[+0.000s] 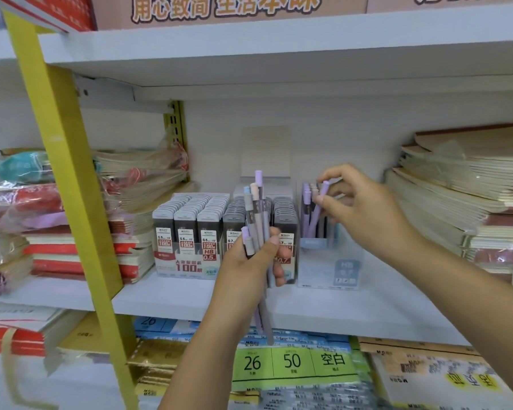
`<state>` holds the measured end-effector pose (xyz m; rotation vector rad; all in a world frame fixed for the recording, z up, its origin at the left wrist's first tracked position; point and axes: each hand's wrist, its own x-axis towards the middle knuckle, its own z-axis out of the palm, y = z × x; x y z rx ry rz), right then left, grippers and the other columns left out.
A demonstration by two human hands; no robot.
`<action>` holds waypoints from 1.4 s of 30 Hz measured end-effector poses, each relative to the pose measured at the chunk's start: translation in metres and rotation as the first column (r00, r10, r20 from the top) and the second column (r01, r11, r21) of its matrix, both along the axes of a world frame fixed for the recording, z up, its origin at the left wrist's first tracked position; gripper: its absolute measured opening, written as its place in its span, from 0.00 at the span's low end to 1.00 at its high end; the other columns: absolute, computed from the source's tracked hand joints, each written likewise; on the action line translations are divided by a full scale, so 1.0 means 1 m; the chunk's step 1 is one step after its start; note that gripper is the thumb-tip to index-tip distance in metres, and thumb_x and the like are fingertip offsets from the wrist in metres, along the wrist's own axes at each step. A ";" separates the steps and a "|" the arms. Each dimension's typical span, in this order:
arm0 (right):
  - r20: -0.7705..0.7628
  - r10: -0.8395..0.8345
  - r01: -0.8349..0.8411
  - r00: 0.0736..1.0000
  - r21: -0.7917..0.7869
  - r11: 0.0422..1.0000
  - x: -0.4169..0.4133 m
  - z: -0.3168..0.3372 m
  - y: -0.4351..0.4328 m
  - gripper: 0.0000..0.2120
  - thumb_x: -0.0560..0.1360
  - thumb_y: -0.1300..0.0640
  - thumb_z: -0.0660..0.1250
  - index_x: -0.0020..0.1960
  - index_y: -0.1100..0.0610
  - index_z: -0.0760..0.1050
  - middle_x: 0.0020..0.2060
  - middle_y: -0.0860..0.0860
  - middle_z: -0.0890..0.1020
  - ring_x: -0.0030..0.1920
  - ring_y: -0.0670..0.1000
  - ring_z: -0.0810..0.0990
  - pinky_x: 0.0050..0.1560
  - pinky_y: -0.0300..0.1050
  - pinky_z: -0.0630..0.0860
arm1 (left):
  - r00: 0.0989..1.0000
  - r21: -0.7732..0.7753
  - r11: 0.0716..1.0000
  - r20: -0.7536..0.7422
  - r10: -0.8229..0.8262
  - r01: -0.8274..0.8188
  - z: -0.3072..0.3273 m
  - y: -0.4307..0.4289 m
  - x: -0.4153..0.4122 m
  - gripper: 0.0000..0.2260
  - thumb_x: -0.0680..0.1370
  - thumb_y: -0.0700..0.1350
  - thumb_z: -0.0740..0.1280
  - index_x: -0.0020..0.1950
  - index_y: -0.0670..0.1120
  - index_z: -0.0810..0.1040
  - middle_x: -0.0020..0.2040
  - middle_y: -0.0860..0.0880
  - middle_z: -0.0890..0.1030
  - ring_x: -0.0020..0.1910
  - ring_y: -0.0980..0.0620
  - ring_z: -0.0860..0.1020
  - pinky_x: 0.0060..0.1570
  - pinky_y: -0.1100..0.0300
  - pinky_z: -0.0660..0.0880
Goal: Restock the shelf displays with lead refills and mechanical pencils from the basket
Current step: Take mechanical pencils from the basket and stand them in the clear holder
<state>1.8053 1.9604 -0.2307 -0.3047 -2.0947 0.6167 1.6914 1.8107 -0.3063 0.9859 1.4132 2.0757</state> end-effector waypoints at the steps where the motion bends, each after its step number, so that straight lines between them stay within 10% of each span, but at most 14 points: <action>1: 0.011 0.003 -0.003 1.000 0.021 1.000 -0.001 -0.001 -0.001 0.15 0.76 0.57 0.69 0.47 0.37 0.71 0.38 0.35 0.82 0.35 0.45 0.83 0.40 0.51 0.82 | 1.000 -0.002 1.000 0.002 -0.009 0.009 0.000 0.000 -0.001 0.05 0.82 0.44 0.66 0.55 0.48 0.81 0.39 0.48 0.84 0.31 0.53 0.75 0.34 0.57 0.77; 17: 0.101 -0.227 0.199 0.969 0.236 0.951 -0.014 -0.003 -0.011 0.07 0.78 0.57 0.67 0.55 0.52 0.78 0.40 0.44 0.75 0.37 0.41 0.72 0.40 0.35 0.66 | 0.973 -0.009 0.978 0.104 -0.208 0.210 0.001 -0.016 -0.004 0.11 0.77 0.46 0.70 0.58 0.46 0.83 0.39 0.47 0.81 0.32 0.52 0.75 0.33 0.59 0.76; 24: 0.123 0.203 -0.158 0.971 -0.303 0.940 -0.005 0.006 -0.047 0.17 0.76 0.51 0.69 0.64 0.41 0.73 0.40 0.42 0.85 0.41 0.37 0.81 0.44 0.31 0.73 | 0.945 -0.040 0.945 0.048 -0.323 0.325 0.002 -0.020 -0.002 0.12 0.73 0.49 0.72 0.54 0.48 0.85 0.39 0.47 0.81 0.32 0.52 0.75 0.34 0.59 0.76; 30: -0.119 0.155 -0.194 0.981 -0.492 0.849 0.007 0.010 -0.046 0.11 0.76 0.64 0.69 0.56 0.53 0.76 0.35 0.53 0.85 0.32 0.48 0.83 0.29 0.39 0.76 | 0.952 -0.087 0.948 0.043 -0.304 0.307 0.002 -0.019 0.000 0.17 0.74 0.52 0.71 0.57 0.44 0.81 0.41 0.46 0.83 0.33 0.53 0.77 0.34 0.60 0.77; 34: -0.302 0.000 -0.099 0.953 -0.314 0.944 0.032 0.034 -0.020 0.12 0.78 0.65 0.65 0.51 0.47 0.71 0.36 0.56 0.84 0.33 0.51 0.83 0.28 0.40 0.76 | 0.972 -0.100 0.969 0.075 -0.221 0.227 0.002 -0.017 -0.005 0.14 0.79 0.50 0.68 0.61 0.44 0.77 0.38 0.48 0.81 0.27 0.55 0.68 0.26 0.63 0.69; 42: 0.053 -0.158 0.157 0.986 0.015 0.987 0.038 0.018 0.014 0.12 0.76 0.60 0.68 0.50 0.44 0.72 0.37 0.50 0.82 0.39 0.50 0.83 0.44 0.53 0.80 | 0.986 -0.090 0.982 0.030 -0.163 0.165 -0.001 -0.009 -0.003 0.29 0.70 0.60 0.69 0.60 0.39 0.73 0.35 0.50 0.76 0.26 0.56 0.64 0.25 0.63 0.63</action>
